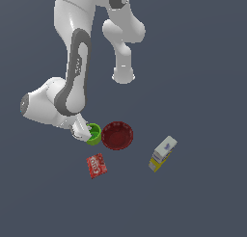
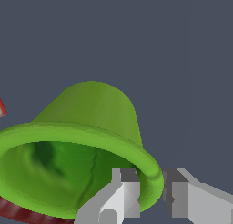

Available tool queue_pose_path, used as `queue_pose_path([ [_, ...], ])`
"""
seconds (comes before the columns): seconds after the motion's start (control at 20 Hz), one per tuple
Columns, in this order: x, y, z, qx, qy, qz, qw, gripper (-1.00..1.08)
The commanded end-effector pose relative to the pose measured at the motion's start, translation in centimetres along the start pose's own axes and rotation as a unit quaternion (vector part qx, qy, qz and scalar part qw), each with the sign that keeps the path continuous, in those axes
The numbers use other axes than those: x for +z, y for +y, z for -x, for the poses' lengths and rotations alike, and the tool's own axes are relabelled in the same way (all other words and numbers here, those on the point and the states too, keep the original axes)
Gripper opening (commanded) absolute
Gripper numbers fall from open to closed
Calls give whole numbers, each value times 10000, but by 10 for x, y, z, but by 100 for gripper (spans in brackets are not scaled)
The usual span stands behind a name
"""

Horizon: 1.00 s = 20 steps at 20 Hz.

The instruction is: Pick up a designated object from a clutter of objects.

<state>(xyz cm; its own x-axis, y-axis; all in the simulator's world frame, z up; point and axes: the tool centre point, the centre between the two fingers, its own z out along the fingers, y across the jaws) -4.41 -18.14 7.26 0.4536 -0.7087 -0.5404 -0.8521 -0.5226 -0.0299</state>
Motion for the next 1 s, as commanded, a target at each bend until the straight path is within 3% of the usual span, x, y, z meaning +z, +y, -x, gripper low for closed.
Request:
queue_pose_path([
  [0.0,-1,0,2,-2,-3,2,10000,-100],
  [0.5,-16,-6,38,-4,-4,2,10000,-100],
  [0.95,-47,-17,112,-9,-8,7,10000,-100],
])
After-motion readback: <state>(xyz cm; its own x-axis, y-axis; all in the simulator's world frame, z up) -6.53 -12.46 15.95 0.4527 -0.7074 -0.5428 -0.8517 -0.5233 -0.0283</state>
